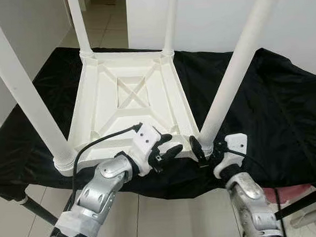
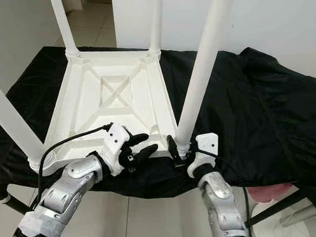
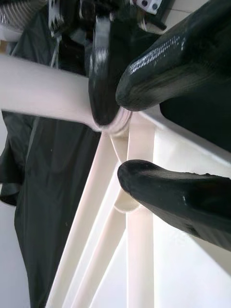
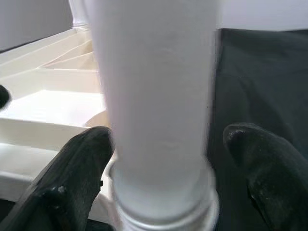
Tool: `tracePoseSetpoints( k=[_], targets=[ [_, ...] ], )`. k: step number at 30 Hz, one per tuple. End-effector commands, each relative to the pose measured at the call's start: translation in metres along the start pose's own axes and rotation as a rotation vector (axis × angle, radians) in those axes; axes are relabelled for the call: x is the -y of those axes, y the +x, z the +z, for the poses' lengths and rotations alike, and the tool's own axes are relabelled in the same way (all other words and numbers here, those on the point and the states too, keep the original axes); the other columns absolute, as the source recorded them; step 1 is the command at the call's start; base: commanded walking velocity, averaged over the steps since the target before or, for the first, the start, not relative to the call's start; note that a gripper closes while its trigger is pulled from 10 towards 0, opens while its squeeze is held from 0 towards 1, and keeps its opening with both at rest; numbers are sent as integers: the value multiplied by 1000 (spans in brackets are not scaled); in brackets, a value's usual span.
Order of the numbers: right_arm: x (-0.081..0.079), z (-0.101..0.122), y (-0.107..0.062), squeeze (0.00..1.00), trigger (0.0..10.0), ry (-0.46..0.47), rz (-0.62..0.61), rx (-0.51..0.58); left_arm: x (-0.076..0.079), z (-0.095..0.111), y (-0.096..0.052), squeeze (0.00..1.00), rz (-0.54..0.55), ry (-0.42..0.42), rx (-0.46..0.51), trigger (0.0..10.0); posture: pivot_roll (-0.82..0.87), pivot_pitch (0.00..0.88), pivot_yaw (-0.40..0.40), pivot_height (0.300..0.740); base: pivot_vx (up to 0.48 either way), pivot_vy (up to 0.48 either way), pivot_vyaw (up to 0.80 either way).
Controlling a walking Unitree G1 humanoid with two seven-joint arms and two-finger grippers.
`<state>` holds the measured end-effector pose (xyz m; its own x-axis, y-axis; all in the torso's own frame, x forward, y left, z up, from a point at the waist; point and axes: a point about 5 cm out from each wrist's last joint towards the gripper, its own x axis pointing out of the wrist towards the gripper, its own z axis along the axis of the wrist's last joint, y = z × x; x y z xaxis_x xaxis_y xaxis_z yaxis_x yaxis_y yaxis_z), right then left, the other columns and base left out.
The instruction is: Building children table
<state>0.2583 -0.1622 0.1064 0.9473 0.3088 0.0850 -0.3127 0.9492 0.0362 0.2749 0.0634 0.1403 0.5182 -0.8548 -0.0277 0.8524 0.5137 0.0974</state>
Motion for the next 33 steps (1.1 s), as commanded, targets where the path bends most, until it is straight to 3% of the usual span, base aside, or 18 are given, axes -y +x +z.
tracePoseSetpoints(
  k=[1, 9, 14, 20, 21, 22, 23, 33],
  targets=[
    [2, 2, -3, 0, 10000, -6, 54, 2, -1, 2, 0, 0, -2, 12, 3, 10000, -39, 0, -55, 740, 0, 0, 0],
    [10, 5, -1, 0, 10000, -20, 132, -19, 1, 3, 1, 0, -49, 50, -12, 10000, -42, 0, -52, 740, 0, 0, 0],
    [19, 10, 10, 0, 10000, -82, 284, -62, 4, 5, 4, 0, -94, 77, -19, 10000, -37, 0, -53, 740, 0, 0, 0],
    [20, 8, 20, 0, 9882, -118, 357, -86, 8, 5, 7, 0, -86, 67, -9, 10000, -31, 0, -61, 740, 0, 0, 0],
    [21, 8, 24, 0, 4392, -128, 369, -92, 9, 6, 9, 0, -84, 62, -3, 10000, -26, 0, -63, 740, 0, 0, 0],
    [21, 8, 24, 0, 4392, -128, 369, -92, 9, 6, 9, 0, -84, 62, -3, 10000, -26, 0, -63, 740, 0, 0, 0],
    [23, 9, 27, 0, 0, -135, 380, -95, 10, 6, 10, 0, -81, 59, 2, 10000, -16, 0, -70, 740, 0, 0, 0],
    [28, 8, 28, 0, 0, -131, 402, -99, 9, 7, 8, 0, -61, 58, 1, 10000, -12, 0, -66, 740, 0, 0, 0]
  ],
)
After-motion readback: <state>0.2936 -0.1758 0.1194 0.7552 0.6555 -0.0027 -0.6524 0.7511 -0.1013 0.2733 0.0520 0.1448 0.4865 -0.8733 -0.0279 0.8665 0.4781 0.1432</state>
